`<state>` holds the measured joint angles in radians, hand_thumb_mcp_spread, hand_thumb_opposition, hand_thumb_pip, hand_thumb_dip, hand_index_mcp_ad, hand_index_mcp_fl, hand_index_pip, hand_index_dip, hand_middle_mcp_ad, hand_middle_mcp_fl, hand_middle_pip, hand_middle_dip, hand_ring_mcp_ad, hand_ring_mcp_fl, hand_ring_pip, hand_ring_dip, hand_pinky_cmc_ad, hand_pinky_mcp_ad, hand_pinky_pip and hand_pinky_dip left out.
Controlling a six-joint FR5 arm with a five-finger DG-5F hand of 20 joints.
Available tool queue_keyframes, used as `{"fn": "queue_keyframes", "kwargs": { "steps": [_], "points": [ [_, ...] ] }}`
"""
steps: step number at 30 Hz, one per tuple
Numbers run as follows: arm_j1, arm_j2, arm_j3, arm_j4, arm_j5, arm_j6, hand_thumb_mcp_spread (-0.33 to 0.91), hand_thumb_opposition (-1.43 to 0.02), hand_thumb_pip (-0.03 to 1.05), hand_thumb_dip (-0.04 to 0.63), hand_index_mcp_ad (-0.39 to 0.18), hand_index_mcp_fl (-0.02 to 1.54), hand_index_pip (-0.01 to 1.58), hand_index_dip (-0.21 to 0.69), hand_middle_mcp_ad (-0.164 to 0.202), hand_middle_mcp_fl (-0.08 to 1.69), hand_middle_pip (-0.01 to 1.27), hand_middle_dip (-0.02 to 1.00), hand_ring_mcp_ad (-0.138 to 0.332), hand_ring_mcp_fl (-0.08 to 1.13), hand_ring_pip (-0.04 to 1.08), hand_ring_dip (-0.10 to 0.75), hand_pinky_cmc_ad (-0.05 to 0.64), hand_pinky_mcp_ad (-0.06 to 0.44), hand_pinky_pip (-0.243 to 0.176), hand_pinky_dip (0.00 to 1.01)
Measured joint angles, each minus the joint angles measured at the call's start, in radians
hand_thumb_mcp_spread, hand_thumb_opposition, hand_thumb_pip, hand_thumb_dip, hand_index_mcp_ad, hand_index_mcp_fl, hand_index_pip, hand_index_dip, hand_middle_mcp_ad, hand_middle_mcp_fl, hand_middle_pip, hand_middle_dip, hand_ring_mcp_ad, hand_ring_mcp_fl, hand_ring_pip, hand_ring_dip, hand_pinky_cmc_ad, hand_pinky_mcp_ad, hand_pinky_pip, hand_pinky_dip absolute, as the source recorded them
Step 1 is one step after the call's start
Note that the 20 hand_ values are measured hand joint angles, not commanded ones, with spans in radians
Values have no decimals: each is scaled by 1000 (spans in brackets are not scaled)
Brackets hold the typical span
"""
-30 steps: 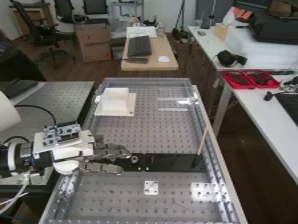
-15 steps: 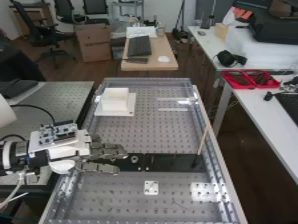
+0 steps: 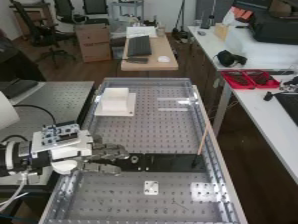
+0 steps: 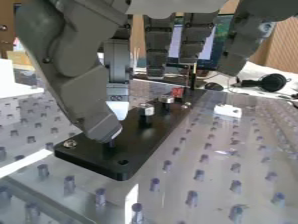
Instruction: Grab the smaller nut and place it in the white container
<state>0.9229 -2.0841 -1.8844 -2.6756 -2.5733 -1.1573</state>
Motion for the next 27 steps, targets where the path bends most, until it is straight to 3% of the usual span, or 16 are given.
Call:
{"fn": "queue_keyframes", "kwargs": {
  "steps": [27],
  "points": [
    [-3, -17, 15, -21, -3, -10, 440, -866, 721, 251, -173, 68, 1557, 154, 37, 159, 124, 202, 106, 2, 98, 82, 346, 286, -26, 230]
  ]
}}
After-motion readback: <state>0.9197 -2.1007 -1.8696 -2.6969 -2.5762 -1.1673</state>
